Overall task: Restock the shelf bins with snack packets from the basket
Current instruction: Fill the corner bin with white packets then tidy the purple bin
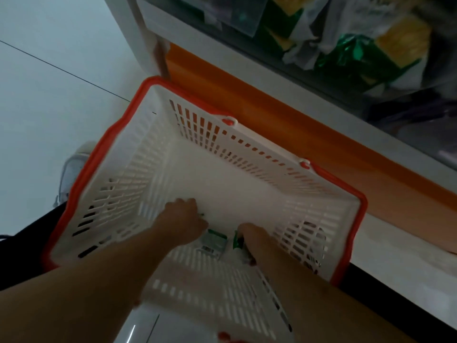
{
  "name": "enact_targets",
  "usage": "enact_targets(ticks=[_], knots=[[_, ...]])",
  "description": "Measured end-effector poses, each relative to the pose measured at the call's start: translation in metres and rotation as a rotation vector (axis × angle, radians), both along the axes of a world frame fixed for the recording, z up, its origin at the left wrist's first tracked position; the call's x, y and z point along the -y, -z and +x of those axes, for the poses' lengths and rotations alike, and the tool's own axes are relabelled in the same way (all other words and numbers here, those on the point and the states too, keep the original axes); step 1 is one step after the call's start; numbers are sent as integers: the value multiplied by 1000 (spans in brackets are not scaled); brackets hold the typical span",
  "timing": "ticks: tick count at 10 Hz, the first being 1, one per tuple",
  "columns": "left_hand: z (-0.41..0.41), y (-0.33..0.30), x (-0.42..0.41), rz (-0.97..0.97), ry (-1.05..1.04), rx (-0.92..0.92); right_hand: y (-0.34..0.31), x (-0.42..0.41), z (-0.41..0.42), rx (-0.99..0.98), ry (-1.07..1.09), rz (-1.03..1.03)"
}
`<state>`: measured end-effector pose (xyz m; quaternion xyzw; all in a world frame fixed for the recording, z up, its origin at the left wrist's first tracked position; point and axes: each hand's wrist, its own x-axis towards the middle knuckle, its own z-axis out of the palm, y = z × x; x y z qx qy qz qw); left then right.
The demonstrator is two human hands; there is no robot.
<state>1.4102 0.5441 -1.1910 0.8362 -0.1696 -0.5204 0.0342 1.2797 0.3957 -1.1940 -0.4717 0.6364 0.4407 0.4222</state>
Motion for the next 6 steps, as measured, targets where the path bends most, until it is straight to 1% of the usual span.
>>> enact_targets(ticks=[1,2,3,4,5,6], knots=[[-23,8,10,36,-206,-280,13,-15,-5,-65,115,43],[-36,9,11,49,-297,-398,5,-32,2,-54,296,118],[-34,-1,15,38,-347,-431,-6,-33,-3,-31,404,120],[-23,-32,28,14,-430,-455,-40,-27,-2,138,553,67],[-2,-87,38,-50,-576,-455,-94,-19,6,316,643,17],[24,-160,38,-162,-618,-495,-154,-11,23,472,640,22]])
